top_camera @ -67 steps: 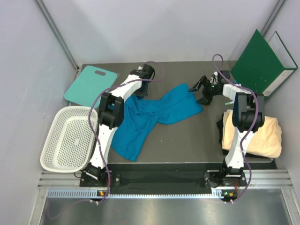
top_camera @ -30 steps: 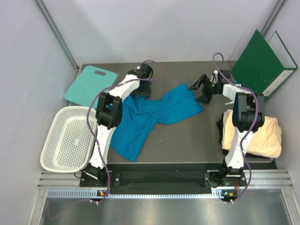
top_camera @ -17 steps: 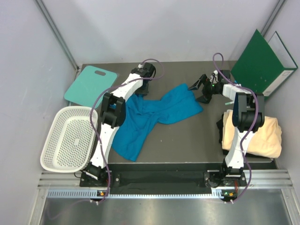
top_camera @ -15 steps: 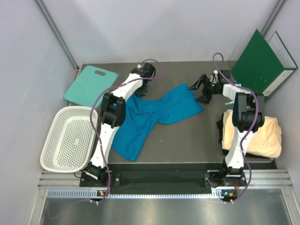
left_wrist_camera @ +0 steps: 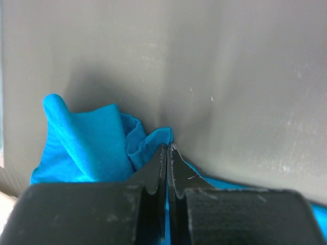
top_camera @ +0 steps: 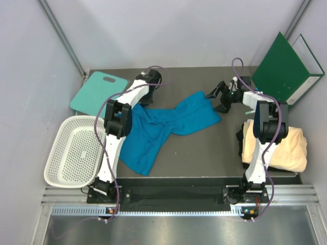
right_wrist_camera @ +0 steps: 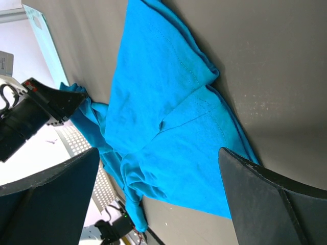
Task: Fold and stack the t-shirts
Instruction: Flatten out the tshirt
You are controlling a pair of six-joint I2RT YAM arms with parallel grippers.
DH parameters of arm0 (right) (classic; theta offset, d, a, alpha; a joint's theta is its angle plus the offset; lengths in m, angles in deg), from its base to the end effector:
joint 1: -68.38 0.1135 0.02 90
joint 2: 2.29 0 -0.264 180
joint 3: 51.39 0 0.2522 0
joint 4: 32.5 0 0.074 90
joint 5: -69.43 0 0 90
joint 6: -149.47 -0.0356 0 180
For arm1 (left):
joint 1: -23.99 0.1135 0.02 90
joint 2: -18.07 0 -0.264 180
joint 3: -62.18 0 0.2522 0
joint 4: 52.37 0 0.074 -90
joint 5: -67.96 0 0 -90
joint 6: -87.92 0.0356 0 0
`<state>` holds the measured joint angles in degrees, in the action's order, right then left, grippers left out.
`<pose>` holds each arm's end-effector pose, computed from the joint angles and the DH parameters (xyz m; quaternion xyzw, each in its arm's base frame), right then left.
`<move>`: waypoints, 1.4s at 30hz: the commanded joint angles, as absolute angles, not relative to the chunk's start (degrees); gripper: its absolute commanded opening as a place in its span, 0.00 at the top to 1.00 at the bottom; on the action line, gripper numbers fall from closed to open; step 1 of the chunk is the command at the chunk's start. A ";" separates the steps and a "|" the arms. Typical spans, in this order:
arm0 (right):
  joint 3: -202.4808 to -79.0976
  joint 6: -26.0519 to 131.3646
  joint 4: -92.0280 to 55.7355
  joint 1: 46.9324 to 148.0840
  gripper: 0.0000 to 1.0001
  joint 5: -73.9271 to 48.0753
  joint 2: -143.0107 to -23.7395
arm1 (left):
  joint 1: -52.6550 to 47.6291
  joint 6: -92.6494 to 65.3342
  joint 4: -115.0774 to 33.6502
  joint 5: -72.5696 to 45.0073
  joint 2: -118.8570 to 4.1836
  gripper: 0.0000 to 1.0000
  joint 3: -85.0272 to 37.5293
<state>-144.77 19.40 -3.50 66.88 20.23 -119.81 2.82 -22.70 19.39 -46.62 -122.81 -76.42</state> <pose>0.4331 0.0119 0.1637 0.2125 0.8704 0.4100 0.1705 0.4773 -0.1690 0.1678 -0.0249 0.9678 0.1486 0.2019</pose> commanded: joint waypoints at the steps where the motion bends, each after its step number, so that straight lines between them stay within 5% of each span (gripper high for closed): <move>1: -146.01 20.36 -6.08 67.59 0.00 19.78 -117.26 | 2.98 -22.56 20.63 -43.84 -115.89 1.00 -74.80; 15: -142.50 18.08 -10.21 67.94 0.00 20.04 -116.73 | 2.98 -23.17 19.40 -42.88 -97.70 1.00 -69.54; 26: -140.75 17.29 -11.79 67.94 0.00 21.09 -117.34 | 2.80 -29.67 18.26 -37.43 -84.34 1.00 -46.34; 42: -139.95 6.13 -24.62 70.05 0.00 25.14 -120.15 | 1.93 -32.84 15.27 -34.08 -81.51 1.00 -30.68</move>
<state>-137.53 8.95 -19.30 69.29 23.64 -119.72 2.23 -31.64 17.81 -34.73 -83.60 -31.28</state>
